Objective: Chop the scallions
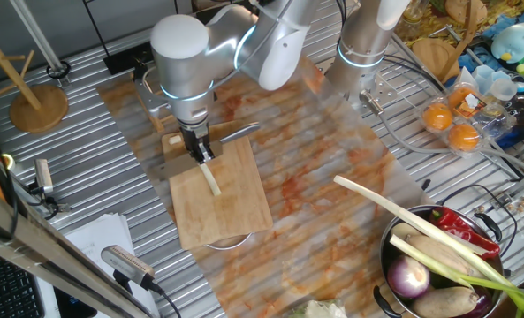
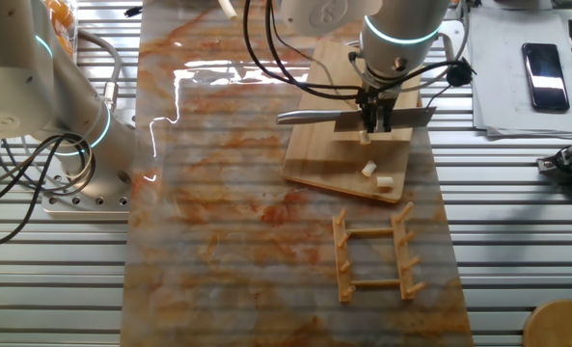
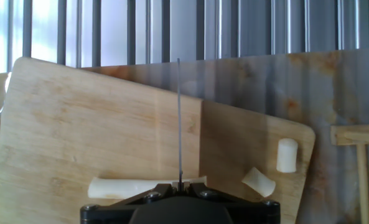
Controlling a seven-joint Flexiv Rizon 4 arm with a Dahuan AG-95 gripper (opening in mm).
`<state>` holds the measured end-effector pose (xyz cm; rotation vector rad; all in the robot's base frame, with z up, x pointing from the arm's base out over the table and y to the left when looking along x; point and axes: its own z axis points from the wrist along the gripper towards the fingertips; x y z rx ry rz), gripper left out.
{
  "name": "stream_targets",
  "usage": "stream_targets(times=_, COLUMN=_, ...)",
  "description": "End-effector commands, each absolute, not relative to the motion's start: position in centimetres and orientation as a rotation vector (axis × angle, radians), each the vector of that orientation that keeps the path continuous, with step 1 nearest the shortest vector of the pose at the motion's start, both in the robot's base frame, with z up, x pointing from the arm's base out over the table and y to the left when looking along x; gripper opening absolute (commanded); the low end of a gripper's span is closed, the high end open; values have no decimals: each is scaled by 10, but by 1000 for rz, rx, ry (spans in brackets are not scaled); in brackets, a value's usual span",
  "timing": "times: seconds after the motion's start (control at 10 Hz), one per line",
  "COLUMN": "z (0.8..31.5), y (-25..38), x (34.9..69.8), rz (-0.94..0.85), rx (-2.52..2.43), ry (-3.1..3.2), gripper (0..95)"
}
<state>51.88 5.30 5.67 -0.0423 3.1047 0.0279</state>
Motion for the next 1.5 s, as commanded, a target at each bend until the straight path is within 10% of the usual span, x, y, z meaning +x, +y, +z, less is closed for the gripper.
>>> stream_targets(times=0.1, z=59, y=54, x=517, rz=31, rx=-42, ry=3105, gripper=0)
stream_targets(times=1.5, z=55, y=58, x=513, rz=10, rx=-31, ry=3095, gripper=0)
